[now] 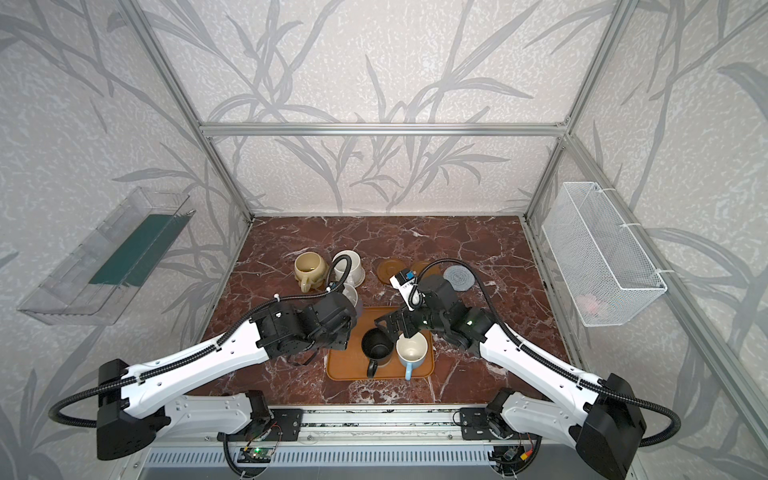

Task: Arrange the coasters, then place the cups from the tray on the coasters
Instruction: 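Carry the lavender mug with the left gripper toward the small wooden saucer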

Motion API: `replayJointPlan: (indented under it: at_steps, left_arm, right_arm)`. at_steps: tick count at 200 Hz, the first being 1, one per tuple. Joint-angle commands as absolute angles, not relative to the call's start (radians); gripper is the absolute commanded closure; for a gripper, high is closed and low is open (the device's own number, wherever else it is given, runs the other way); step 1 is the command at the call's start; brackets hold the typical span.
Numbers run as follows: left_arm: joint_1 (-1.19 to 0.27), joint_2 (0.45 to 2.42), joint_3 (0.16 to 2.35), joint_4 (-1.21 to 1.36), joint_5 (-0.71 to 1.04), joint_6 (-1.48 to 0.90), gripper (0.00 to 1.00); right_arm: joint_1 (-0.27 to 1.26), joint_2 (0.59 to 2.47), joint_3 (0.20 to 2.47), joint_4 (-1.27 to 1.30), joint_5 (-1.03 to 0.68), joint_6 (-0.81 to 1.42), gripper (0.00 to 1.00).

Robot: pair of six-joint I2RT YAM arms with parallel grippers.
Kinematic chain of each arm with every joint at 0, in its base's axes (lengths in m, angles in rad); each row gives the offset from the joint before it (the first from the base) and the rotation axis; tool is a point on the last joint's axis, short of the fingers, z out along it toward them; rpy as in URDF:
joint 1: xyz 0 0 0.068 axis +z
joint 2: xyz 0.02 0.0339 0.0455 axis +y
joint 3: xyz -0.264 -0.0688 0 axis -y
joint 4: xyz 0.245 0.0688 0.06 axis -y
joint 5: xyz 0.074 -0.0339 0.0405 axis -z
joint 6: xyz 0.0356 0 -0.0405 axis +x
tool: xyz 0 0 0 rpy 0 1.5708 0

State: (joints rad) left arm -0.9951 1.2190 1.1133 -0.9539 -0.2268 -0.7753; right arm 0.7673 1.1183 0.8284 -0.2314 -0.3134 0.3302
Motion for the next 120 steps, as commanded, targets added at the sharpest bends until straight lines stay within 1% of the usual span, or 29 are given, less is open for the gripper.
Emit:
replayJointPlan:
  at_steps: [1,55,88,104,120]
  left_arm:
    - [-0.966,1.245,1.188,-0.925,-0.267,-0.717,1.00]
    - [-0.862,1.355,1.319,-0.885,-0.169,-0.616,1.00]
    - [-0.835,1.456,1.419,-0.904,-0.158,-0.555,1.00]
    - [-0.819,1.508,1.483,-0.924,-0.157,-0.532,1.00]
    - [-0.806,1.561,1.535,-0.927,-0.146,-0.516,1.00]
  right_arm:
    - [0.752,1.131,0.879,-0.202,-0.295,0.366,0.01]
    - [0.678,1.130,0.919,-0.256,-0.314,0.390,0.01]
    - [0.568,1.137,0.919,-0.313,-0.313,0.435,0.01]
    - [0.510,1.144,0.900,-0.277,-0.390,0.468,0.01]
    - [0.486,1.144,0.875,-0.207,-0.449,0.472,0.01]
